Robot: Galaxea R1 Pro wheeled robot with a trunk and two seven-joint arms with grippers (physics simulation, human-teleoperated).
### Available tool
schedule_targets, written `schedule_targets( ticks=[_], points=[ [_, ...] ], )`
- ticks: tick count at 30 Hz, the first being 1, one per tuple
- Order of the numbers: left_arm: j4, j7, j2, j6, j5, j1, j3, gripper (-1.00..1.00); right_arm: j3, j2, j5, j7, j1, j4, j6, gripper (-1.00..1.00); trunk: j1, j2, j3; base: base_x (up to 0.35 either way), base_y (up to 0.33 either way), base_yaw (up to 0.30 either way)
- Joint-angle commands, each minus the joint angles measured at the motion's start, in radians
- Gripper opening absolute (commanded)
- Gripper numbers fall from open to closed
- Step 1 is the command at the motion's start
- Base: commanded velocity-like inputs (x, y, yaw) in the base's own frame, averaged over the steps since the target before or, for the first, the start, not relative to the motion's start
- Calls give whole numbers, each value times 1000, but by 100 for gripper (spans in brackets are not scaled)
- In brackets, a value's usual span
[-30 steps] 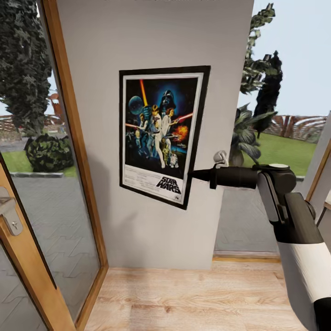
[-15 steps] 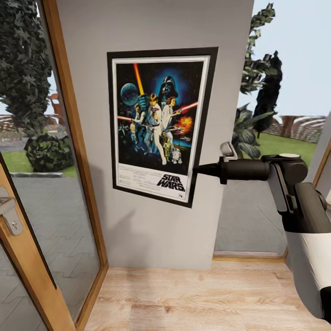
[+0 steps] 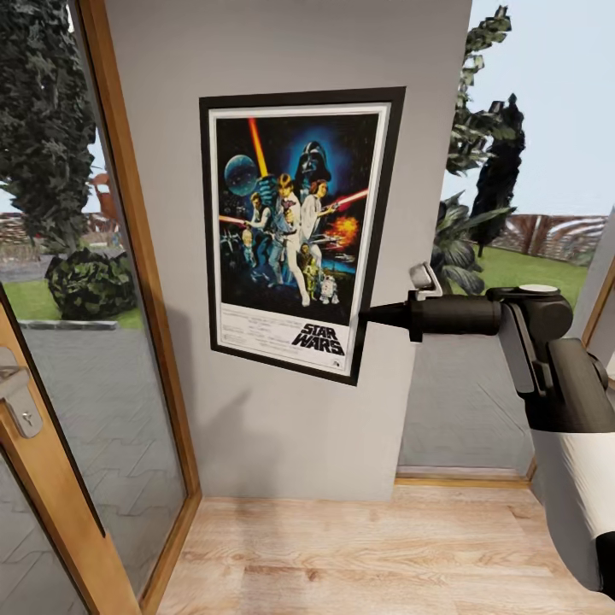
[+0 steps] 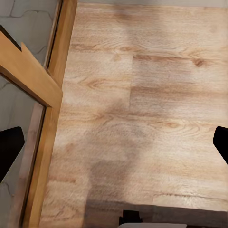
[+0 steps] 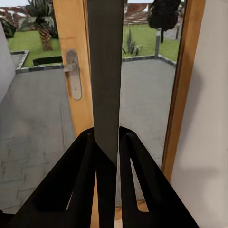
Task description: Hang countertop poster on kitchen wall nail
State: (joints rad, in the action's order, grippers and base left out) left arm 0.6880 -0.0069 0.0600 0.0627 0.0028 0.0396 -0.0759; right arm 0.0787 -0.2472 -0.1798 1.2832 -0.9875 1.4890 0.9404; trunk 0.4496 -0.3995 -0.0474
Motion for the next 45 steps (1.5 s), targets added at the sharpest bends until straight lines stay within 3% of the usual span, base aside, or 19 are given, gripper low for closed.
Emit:
schedule_targets(
  ticks=[1,10,24,45],
  points=[
    [1,-1,0,2,0,0,-1,100,1,-1,-5,1,0,0,8,-100,0,-1,0,0,0,0],
    [1,0,0,2,0,0,-1,100,1,-1,-5,1,-3,0,9,-100,0,-1,0,174,0,0],
    [1,0,0,2,0,0,-1,100,1,0,-4,1,-55,-3,42,-100,0,-1,0,18,0,0],
    [1,1,0,0,0,0,-2,100,3,0,-7,1,-56,-3,41,-100,0,-1,0,310,0,0]
  ],
)
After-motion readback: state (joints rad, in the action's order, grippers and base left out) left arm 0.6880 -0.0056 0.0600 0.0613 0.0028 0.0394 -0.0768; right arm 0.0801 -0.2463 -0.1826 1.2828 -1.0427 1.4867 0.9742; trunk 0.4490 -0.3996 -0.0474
